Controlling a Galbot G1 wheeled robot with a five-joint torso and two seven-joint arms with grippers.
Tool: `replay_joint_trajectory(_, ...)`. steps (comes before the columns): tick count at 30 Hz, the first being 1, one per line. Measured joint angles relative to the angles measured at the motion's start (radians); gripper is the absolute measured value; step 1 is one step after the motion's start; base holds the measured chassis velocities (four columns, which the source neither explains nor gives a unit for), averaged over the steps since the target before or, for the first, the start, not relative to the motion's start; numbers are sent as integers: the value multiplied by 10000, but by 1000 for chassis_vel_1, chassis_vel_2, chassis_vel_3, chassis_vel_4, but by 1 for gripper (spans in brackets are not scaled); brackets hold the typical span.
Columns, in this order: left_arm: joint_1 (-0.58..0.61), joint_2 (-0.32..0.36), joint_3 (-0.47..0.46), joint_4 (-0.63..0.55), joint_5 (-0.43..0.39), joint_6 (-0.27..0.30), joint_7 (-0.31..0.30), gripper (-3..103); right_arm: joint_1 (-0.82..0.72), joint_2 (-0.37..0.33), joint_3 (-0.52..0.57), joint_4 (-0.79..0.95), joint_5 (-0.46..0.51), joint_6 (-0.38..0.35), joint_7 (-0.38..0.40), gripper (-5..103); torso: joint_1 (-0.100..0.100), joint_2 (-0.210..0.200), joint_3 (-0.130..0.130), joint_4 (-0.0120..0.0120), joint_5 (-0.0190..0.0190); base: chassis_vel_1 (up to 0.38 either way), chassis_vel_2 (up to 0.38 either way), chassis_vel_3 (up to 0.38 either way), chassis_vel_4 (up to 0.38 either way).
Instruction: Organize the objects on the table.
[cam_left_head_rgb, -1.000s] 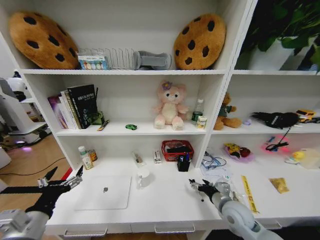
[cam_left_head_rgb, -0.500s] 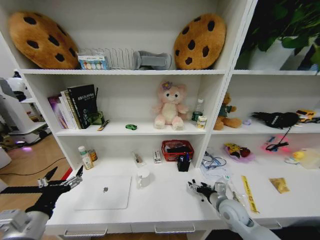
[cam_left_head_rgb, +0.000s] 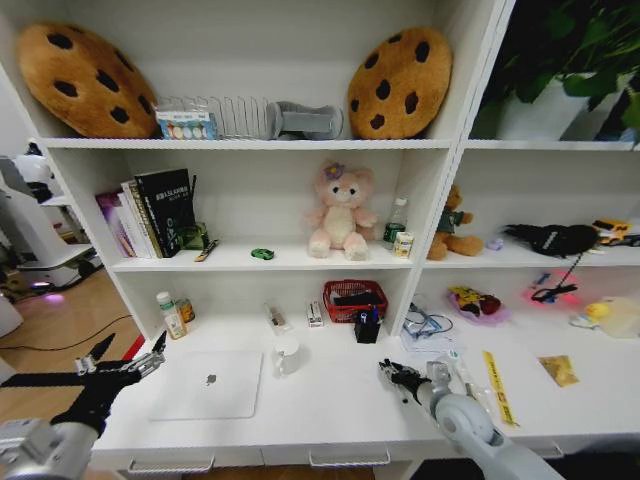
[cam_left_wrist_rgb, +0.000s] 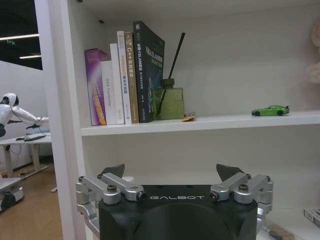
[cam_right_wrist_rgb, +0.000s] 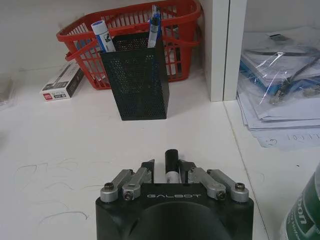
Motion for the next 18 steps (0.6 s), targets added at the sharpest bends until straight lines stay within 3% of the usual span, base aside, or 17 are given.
replay_joint_trajectory(2, 0, 0, 0, 0, 0, 0, 0, 100, -1, 11, -1, 19, 27, -3, 49, 28, 0, 0, 0, -1, 0, 0, 0, 0, 0)
replay_joint_trajectory(7, 0, 0, 0, 0, 0, 0, 0, 100, -93, 49, 41, 87, 40, 24, 166, 10, 0, 0, 0, -1, -1, 0, 0, 0, 0)
replay_joint_trajectory(18, 0, 0, 0, 0, 0, 0, 0, 100, -83, 151, 81, 263, 8, 105, 271, 10, 0, 0, 0, 0, 0, 0, 0, 0, 0)
